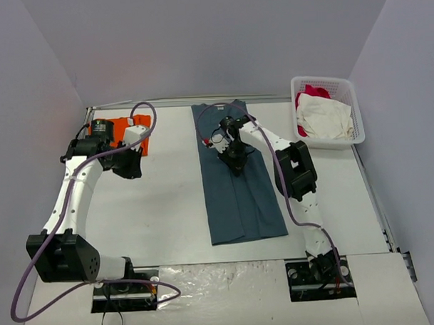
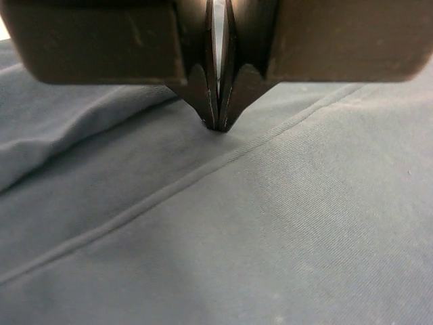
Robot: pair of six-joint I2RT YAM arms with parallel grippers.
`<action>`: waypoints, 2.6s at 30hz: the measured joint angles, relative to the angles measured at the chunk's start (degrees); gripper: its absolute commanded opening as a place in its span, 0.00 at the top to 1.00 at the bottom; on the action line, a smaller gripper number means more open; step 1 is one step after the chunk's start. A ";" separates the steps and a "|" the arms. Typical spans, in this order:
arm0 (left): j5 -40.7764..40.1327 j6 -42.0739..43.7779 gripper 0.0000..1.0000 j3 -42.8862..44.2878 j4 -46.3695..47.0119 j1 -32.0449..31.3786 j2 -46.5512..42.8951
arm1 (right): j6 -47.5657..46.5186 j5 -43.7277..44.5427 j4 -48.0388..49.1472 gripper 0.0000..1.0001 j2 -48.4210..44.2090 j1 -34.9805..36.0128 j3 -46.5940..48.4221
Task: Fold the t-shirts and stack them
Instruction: Rotate the tshirt 90 degrees
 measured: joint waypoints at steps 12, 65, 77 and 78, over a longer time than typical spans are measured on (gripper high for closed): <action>-0.22 0.63 0.98 2.80 -1.46 0.00 4.17 | -2.34 -0.15 -6.12 1.00 11.41 -2.71 20.85; 0.50 0.92 0.06 -4.72 1.31 0.17 -13.77 | -1.44 8.46 4.02 0.00 -27.04 -1.57 -3.30; 3.54 -3.34 0.06 -11.02 6.80 3.37 -17.57 | 3.08 4.50 17.55 0.04 -56.30 -15.47 -41.68; 3.13 -3.58 0.06 -11.43 7.02 4.00 -17.55 | 3.69 3.21 18.51 0.03 -56.94 -17.57 -44.19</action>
